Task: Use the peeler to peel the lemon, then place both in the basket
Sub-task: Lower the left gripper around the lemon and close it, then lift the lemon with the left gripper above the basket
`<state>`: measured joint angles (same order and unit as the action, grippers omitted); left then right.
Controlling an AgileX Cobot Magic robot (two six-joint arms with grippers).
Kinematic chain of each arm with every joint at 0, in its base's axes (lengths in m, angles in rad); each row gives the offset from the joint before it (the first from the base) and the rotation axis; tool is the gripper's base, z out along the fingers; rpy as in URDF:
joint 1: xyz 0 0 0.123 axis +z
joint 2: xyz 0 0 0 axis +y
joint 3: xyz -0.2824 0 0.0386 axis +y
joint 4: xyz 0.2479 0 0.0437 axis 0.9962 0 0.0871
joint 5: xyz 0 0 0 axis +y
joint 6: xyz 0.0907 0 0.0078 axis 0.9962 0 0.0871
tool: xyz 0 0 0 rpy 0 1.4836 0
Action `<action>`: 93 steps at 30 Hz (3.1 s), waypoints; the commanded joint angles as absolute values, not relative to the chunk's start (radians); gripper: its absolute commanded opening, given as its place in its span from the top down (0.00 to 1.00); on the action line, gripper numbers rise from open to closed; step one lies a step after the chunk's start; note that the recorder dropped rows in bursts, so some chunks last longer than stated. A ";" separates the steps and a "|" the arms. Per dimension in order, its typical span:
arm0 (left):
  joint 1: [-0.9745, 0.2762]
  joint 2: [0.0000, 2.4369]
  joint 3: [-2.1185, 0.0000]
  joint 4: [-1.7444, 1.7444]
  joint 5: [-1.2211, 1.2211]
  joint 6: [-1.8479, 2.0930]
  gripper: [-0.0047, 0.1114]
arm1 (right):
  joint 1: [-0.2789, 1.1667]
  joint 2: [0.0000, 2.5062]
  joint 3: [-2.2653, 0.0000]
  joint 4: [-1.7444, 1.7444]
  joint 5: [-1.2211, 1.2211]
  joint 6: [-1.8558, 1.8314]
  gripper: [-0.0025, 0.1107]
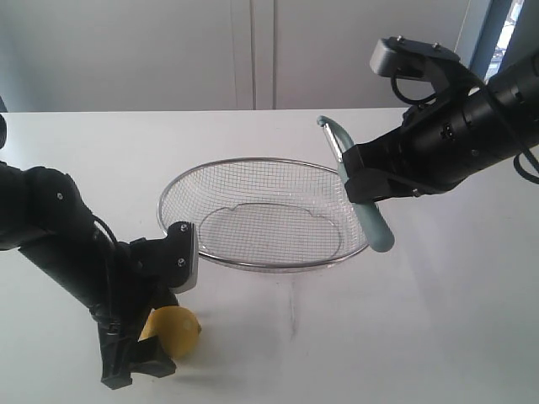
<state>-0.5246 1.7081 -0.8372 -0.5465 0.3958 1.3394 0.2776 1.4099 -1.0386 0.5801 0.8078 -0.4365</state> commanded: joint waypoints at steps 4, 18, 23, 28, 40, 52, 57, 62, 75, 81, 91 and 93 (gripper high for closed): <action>-0.532 1.704 -0.838 -0.562 0.417 1.343 0.29 | 0.269 1.408 -1.046 0.584 0.799 -0.448 0.98; -0.532 1.704 -0.838 -0.562 0.437 1.341 0.96 | 0.269 1.408 -1.046 0.584 0.799 -0.448 0.98; -0.532 1.704 -0.838 -0.562 0.435 1.341 0.96 | 0.269 1.408 -1.046 0.586 0.798 -0.448 0.98; -0.532 1.704 -0.838 -0.562 0.435 1.341 0.96 | 0.269 1.408 -1.046 0.586 0.795 -0.448 0.98; -0.532 1.646 -0.840 -0.562 0.435 1.341 0.96 | 0.269 1.408 -1.046 0.586 0.789 -0.448 0.98; -0.532 1.471 -0.840 -0.578 0.425 1.341 0.96 | 0.269 1.408 -1.046 0.590 0.788 -0.448 0.98; -0.532 1.430 -0.840 -0.632 0.396 1.341 0.96 | 0.269 1.408 -1.046 0.590 0.797 -0.448 0.98; -0.532 1.419 -0.846 -0.735 0.380 1.339 0.96 | 0.269 1.408 -1.046 0.590 0.810 -0.448 0.98; -0.468 1.421 -0.973 -0.909 0.534 1.406 0.96 | 0.269 1.408 -1.046 0.590 0.835 -0.448 0.98; -0.361 1.433 -0.980 -1.204 0.664 1.603 0.96 | 0.269 1.408 -1.046 0.590 0.834 -0.444 0.98; -0.249 1.520 -0.980 -1.472 0.875 1.772 0.96 | 0.269 1.408 -1.046 0.590 0.777 -0.442 0.98; -0.241 1.526 -0.980 -1.472 0.870 1.772 0.96 | 0.269 1.408 -1.046 0.590 0.767 -0.442 0.98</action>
